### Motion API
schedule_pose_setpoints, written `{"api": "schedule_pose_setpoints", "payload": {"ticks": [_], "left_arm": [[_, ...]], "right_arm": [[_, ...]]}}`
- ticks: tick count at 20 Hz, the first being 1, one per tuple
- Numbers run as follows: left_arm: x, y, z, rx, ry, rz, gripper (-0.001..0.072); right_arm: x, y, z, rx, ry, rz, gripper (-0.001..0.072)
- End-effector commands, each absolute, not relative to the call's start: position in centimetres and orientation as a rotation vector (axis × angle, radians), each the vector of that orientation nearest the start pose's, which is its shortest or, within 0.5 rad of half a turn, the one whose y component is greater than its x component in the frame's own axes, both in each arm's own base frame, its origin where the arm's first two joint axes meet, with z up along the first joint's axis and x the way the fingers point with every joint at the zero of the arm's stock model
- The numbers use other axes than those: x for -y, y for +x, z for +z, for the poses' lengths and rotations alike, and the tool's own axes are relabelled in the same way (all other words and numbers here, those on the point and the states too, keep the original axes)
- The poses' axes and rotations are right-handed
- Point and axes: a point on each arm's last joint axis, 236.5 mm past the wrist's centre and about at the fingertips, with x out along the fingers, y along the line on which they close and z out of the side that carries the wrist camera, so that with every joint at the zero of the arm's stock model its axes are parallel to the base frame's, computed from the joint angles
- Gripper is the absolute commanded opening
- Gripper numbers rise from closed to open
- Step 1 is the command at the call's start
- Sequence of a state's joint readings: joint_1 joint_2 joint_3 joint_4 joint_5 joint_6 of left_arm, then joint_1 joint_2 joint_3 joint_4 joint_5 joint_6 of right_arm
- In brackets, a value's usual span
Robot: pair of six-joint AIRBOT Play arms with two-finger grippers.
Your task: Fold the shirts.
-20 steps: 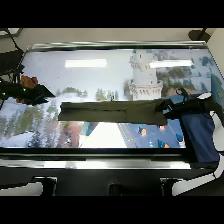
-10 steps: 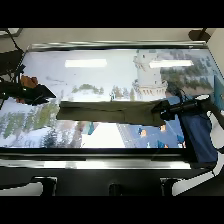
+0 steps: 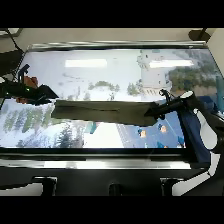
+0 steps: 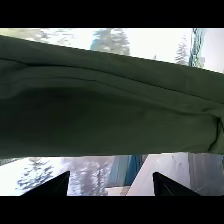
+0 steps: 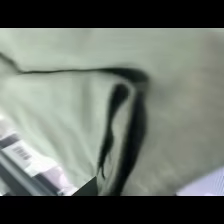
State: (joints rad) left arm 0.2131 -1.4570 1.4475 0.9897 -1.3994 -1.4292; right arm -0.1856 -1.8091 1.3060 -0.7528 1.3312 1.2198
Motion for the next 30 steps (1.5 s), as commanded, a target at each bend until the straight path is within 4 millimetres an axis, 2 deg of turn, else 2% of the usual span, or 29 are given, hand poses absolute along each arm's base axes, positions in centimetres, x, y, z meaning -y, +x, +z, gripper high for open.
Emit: {"api": "schedule_pose_setpoints", "payload": {"ticks": [1, 2, 3, 5, 6, 7, 9, 11, 14, 17, 20, 22, 24, 25, 27, 28, 30], "left_arm": [[5.3, 41.8, 6.2, -1.279, -0.493, -0.346, 0.0511], [6.4, 41.6, 6.1, -1.287, -0.493, -0.369, 0.0272], [8.2, 41.4, 5.9, -1.291, -0.487, -0.417, 0.0102], [13.3, 41.2, 5.1, -1.278, -0.488, -0.519, 0.0089], [16.8, 41.1, 4.3, -1.276, -0.494, -0.567, 0.0028], [20.6, 40.8, 3.5, -1.275, -0.493, -0.619, 0.0028], [27.8, 40.6, 2.3, -1.253, -0.522, -0.701, 0.0027], [33.5, 40.4, 0.9, -1.252, -0.539, -0.757, 0.0027], [38.4, 39.6, -1.7, -1.337, -0.575, -0.810, 0.0027], [42.7, 38.6, -2.7, -1.403, -0.716, -0.861, 0.0026], [45.9, 34.5, -5.0, -1.496, -0.685, -0.905, 0.0027], [48.7, 31.7, -5.9, -1.530, -0.680, -0.935, 0.0027], [51.0, 30.6, -5.9, -1.505, -0.717, -0.963, 0.0027], [51.2, 30.8, -5.8, -1.489, -0.718, -0.974, 0.0026], [49.7, 32.3, -4.5, -1.443, -0.697, -1.013, 0.0024], [47.8, 33.8, -3.3, -1.407, -0.662, -1.031, 0.0024], [42.8, 37.3, -0.5, -1.320, -0.565, -1.004, 0.0025]], "right_arm": [[-9.5, 41.5, -8.3, -1.511, 0.722, 0.431, 0.0041], [-9.5, 41.7, -7.0, -1.490, 0.720, 0.428, 0.0040], [-9.5, 41.9, -5.5, -1.465, 0.717, 0.425, 0.0040], [-9.8, 41.9, -1.9, -1.412, 0.719, 0.406, 0.0040], [-9.7, 41.8, -0.3, -1.386, 0.708, 0.387, 0.0040], [-9.7, 41.4, 1.4, -1.366, 0.683, 0.370, 0.0039], [-10.4, 39.7, 4.1, -1.353, 0.612, 0.346, 0.0039], [-10.9, 37.3, 6.8, -1.355, 0.545, 0.333, 0.0040], [-10.8, 33.8, 11.5, -1.313, 0.522, 0.301, 0.0040], [-10.9, 30.1, 15.2, -1.278, 0.528, 0.302, 0.0040], [-10.8, 27.7, 18.0, -1.217, 0.558, 0.273, 0.0040], [-10.9, 26.8, 19.0, -1.198, 0.594, 0.254, 0.0041], [-10.9, 25.8, 19.0, -1.221, 0.592, 0.251, 0.0041], [-10.8, 25.7, 18.8, -1.232, 0.588, 0.247, 0.0041], [-10.9, 26.6, 18.5, -1.228, 0.587, 0.253, 0.0040], [-11.6, 27.5, 18.4, -1.226, 0.598, 0.295, 0.0040], [-14.0, 30.2, 18.6, -1.202, 0.672, 0.415, 0.0039]]}}
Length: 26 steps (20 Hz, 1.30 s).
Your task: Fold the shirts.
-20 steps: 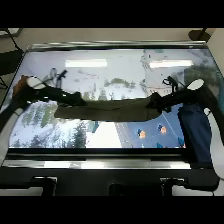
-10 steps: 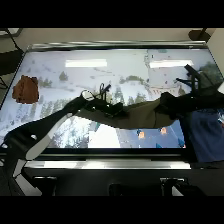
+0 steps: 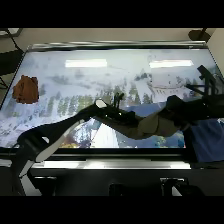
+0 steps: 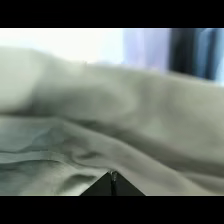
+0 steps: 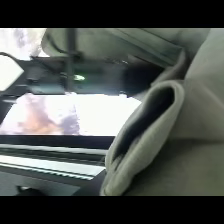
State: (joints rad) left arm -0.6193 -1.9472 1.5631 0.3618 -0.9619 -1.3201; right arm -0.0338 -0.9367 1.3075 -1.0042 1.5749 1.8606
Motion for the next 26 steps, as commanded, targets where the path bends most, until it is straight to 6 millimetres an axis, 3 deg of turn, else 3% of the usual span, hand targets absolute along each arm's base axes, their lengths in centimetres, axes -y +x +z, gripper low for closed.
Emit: {"api": "schedule_pose_setpoints", "payload": {"ticks": [1, 4, 6, 8, 11, 13, 15, 16, 18, 19, 22, 24, 26], "left_arm": [[39.6, 39.6, 1.8, -1.250, -0.524, -0.972, 0.0024], [29.7, 45.1, 11.4, -0.989, -0.505, -0.854, 0.0025], [23.5, 46.6, 18.0, -0.822, -0.523, -0.778, 0.0026], [18.4, 46.1, 23.4, -0.693, -0.518, -0.716, 0.0027], [13.7, 43.7, 28.6, -0.576, -0.478, -0.653, 0.0026], [12.6, 42.0, 30.2, -0.548, -0.444, -0.638, 0.0026], [12.7, 40.8, 31.0, -0.542, -0.426, -0.648, 0.0027], [13.0, 40.5, 31.1, -0.545, -0.422, -0.656, 0.0026], [13.4, 40.5, 30.7, -0.555, -0.423, -0.664, 0.0026], [13.4, 40.5, 30.3, -0.565, -0.428, -0.663, 0.0027], [13.4, 40.6, 28.6, -0.605, -0.447, -0.657, 0.0027], [13.4, 40.6, 27.5, -0.628, -0.458, -0.652, 0.0027], [13.4, 40.6, 26.9, -0.641, -0.463, -0.650, 0.0027]], "right_arm": [[-15.1, 32.1, 18.6, -1.174, 0.716, 0.464, 0.0039], [-18.9, 36.8, 15.7, -1.175, 0.781, 0.530, 0.0039], [-22.4, 39.3, 12.4, -1.199, 0.814, 0.549, 0.0040], [-25.8, 41.5, 9.2, -1.222, 0.896, 0.561, 0.0040], [-30.6, 41.9, 4.6, -1.325, 1.033, 0.624, 0.0040], [-32.4, 41.5, 1.4, -1.406, 1.090, 0.613, 0.0041], [-33.5, 41.0, -0.7, -1.458, 1.103, 0.596, 0.0043], [-33.9, 40.8, -1.4, -1.471, 1.109, 0.591, 0.0119], [-34.1, 41.3, -1.2, -1.445, 1.123, 0.606, 0.0558], [-33.8, 41.7, -0.5, -1.409, 1.108, 0.635, 0.0639], [-29.8, 44.5, 3.1, -1.268, 1.107, 0.646, 0.0633], [-24.9, 46.4, 6.1, -1.159, 1.093, 0.608, 0.0632], [-19.1, 46.1, 6.7, -1.146, 0.975, 0.514, 0.0632]]}}
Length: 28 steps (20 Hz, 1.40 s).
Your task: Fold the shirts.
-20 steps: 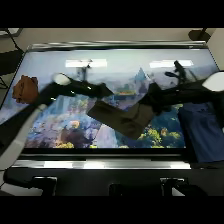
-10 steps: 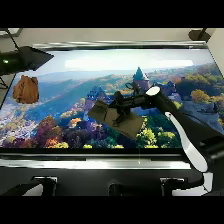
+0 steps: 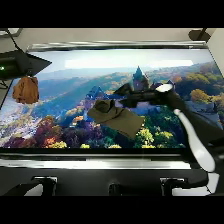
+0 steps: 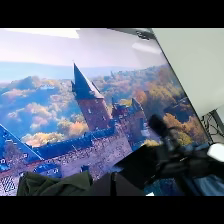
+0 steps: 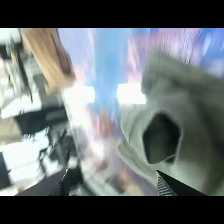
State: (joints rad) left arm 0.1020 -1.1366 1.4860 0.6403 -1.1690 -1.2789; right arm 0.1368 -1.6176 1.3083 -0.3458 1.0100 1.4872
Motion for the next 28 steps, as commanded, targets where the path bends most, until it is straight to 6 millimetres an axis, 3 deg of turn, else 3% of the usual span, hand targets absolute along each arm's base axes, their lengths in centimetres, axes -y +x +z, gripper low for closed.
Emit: {"api": "schedule_pose_setpoints", "payload": {"ticks": [1, 2, 3, 4, 6, 8, 10, 13, 15, 16, 17, 18, 20, 22, 23, 26, 28], "left_arm": [[13.3, 40.7, 26.8, -0.643, -0.465, -0.647, 0.0027], [13.1, 40.7, 26.6, -0.642, -0.449, -0.644, 0.0027], [13.1, 40.7, 26.5, -0.642, -0.440, -0.642, 0.0027], [13.0, 40.7, 26.5, -0.644, -0.437, -0.640, 0.0027], [13.0, 40.7, 26.5, -0.643, -0.439, -0.641, 0.0027], [13.5, 40.4, 26.9, -0.642, -0.453, -0.663, 0.0027], [14.1, 40.0, 27.2, -0.643, -0.473, -0.690, 0.0027], [14.1, 40.0, 27.3, -0.641, -0.476, -0.691, 0.0028], [14.1, 40.1, 27.3, -0.640, -0.476, -0.689, 0.0028], [14.1, 40.1, 27.3, -0.640, -0.476, -0.689, 0.0028], [14.0, 40.1, 27.3, -0.641, -0.475, -0.689, 0.0027], [14.0, 40.1, 27.2, -0.642, -0.475, -0.689, 0.0028], [14.0, 40.1, 27.2, -0.642, -0.474, -0.688, 0.0028], [14.0, 40.1, 27.2, -0.638, -0.464, -0.691, 0.0028], [14.0, 40.1, 27.2, -0.635, -0.456, -0.694, 0.0027], [14.0, 40.1, 27.2, -0.630, -0.444, -0.698, 0.0028], [14.0, 40.1, 27.2, -0.630, -0.444, -0.699, 0.0028]], "right_arm": [[-15.8, 44.3, 5.4, -1.222, 0.875, 0.429, 0.0632], [-12.8, 41.8, 3.3, -1.326, 0.756, 0.334, 0.0630], [-10.7, 38.0, 0.8, -1.460, 0.615, 0.270, 0.0613], [-9.8, 34.2, -1.6, -1.575, 0.548, 0.240, 0.0613], [-11.2, 30.7, -5.1, -1.614, 0.654, 0.223, 0.0613], [-13.5, 31.4, -7.1, -1.504, 0.853, 0.229, 0.0609], [-14.8, 32.9, -7.6, -1.391, 1.009, 0.237, 0.0606], [-15.7, 33.1, -8.3, -1.384, 1.077, 0.240, 0.0605], [-17.4, 32.6, -9.0, -1.415, 1.066, 0.255, 0.0587], [-17.7, 32.8, -9.5, -1.404, 1.042, 0.245, 0.0457], [-17.6, 33.4, -9.8, -1.375, 1.030, 0.224, 0.0222], [-17.1, 34.5, -9.6, -1.333, 1.026, 0.204, 0.0045], [-16.7, 36.4, -6.6, -1.267, 0.993, 0.281, 0.0040], [-15.8, 38.6, -0.6, -1.190, 0.965, 0.411, 0.0040], [-14.2, 39.8, 3.0, -1.138, 0.952, 0.443, 0.0040], [-6.1, 42.3, 11.5, -1.025, 0.918, 0.316, 0.0040], [0.8, 42.5, 15.0, -0.967, 0.845, 0.157, 0.0041]]}}
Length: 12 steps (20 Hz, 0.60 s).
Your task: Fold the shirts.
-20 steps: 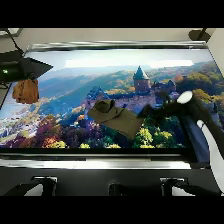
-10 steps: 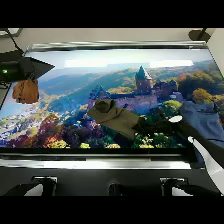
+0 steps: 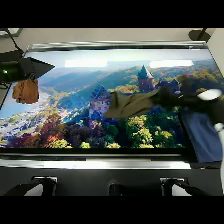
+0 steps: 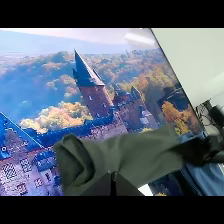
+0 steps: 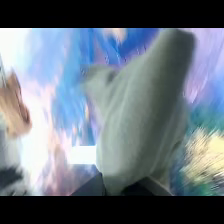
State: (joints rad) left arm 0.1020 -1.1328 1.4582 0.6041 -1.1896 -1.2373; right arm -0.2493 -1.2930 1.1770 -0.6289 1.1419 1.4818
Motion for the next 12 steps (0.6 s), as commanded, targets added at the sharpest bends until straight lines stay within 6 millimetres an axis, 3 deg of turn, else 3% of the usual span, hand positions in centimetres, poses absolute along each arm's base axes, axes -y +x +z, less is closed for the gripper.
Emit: {"api": "schedule_pose_setpoints", "payload": {"ticks": [1, 3, 5, 8, 12], "left_arm": [[14.1, 40.1, 27.2, -0.630, -0.444, -0.699, 0.0027], [14.2, 39.9, 27.1, -0.639, -0.440, -0.706, 0.0028], [14.4, 39.3, 26.8, -0.654, -0.411, -0.731, 0.0028], [14.9, 38.3, 26.2, -0.694, -0.397, -0.762, 0.0028], [14.9, 38.0, 26.1, -0.697, -0.383, -0.774, 0.0027]], "right_arm": [[4.1, 42.1, 16.4, -0.943, 0.831, 0.073, 0.0041], [8.9, 40.5, 18.6, -0.907, 0.829, -0.025, 0.0041], [12.2, 38.3, 19.7, -0.900, 0.851, -0.086, 0.0041], [15.9, 35.6, 19.9, -0.890, 0.929, -0.182, 0.0041], [20.0, 34.2, 21.5, -0.778, 0.961, -0.285, 0.0041]]}}
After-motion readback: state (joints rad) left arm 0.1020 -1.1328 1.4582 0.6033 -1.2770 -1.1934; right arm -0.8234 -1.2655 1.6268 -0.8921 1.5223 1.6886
